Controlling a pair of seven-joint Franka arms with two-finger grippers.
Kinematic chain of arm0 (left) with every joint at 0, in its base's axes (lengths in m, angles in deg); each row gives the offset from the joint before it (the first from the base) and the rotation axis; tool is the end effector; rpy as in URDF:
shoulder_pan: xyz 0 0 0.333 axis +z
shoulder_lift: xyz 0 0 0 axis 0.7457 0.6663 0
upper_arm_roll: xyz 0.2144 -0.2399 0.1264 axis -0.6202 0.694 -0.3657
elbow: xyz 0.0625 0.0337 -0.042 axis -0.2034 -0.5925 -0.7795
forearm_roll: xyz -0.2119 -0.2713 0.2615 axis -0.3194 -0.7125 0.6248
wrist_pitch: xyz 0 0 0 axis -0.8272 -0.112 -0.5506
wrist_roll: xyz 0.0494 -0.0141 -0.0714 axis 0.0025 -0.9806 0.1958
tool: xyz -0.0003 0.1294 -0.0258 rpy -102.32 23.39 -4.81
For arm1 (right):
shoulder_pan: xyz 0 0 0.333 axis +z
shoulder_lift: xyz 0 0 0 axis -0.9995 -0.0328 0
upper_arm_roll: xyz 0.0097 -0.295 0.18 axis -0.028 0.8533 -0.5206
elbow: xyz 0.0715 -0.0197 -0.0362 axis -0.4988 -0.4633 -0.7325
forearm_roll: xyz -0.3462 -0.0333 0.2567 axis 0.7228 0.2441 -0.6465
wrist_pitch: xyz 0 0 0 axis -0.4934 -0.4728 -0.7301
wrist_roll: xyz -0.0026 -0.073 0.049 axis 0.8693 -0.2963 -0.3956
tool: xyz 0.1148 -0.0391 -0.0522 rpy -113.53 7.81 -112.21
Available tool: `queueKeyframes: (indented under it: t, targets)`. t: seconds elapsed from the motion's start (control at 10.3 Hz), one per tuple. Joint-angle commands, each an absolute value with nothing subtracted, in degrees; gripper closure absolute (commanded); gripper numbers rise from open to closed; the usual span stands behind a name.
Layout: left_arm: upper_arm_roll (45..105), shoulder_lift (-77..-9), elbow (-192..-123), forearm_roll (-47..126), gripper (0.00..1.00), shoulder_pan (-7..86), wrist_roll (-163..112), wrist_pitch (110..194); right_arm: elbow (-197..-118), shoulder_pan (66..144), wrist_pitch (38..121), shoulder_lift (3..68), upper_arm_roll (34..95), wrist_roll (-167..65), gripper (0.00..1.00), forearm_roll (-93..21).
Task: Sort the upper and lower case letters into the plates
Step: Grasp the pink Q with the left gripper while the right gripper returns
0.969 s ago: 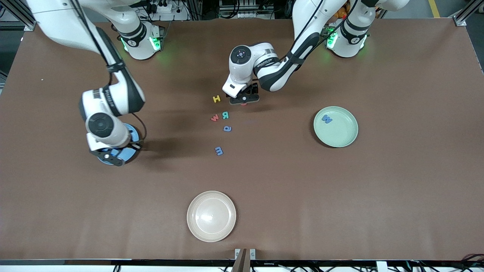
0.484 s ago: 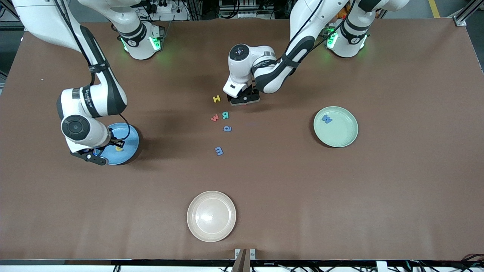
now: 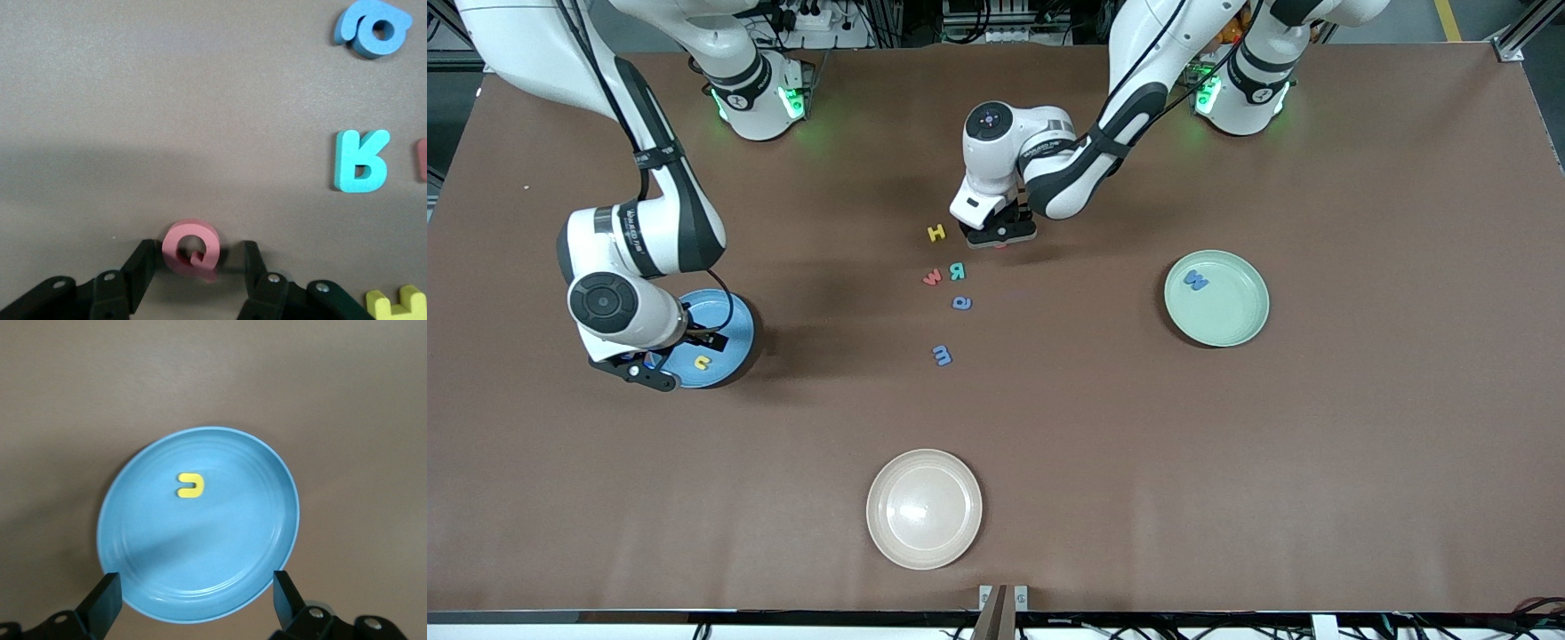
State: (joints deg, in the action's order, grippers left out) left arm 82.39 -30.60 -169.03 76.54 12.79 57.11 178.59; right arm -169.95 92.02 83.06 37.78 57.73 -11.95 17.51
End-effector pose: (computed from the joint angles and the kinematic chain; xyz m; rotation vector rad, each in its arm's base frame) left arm 0.3246 -0.5732 0.1352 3.1183 0.2741 0.0359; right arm 0.6247 0.0358 0.2544 2.7998 -0.4623 -0.2068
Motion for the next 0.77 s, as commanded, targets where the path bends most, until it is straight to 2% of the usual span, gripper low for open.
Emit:
queueKeyframes:
  t: [0.0, 0.19, 0.58, 0.68]
  targets:
    - [82.0, -29.9, -168.8, 78.3, 0.51, 12.6, 59.1, 179.0, -167.3, 94.3, 82.3, 38.4, 57.5, -12.3, 0.0, 15.1]
    - [82.0, -29.9, -168.6, 78.3, 0.55, 12.5, 59.1, 179.0, -165.9, 96.3, 84.2, 38.0, 57.5, -12.1, 0.0, 10.7]
    - [82.0, -29.9, -168.4, 78.3, 0.8, 12.7, 58.8, 179.0, -164.0, 99.0, 85.6, 36.9, 57.3, -10.6, 0.0, 6.9]
    - [81.9, -29.9, -168.3, 78.1, 0.81, 12.9, 58.5, 179.0, -164.0, 100.2, 86.2, 36.7, 57.3, -8.4, 0.0, 6.9]
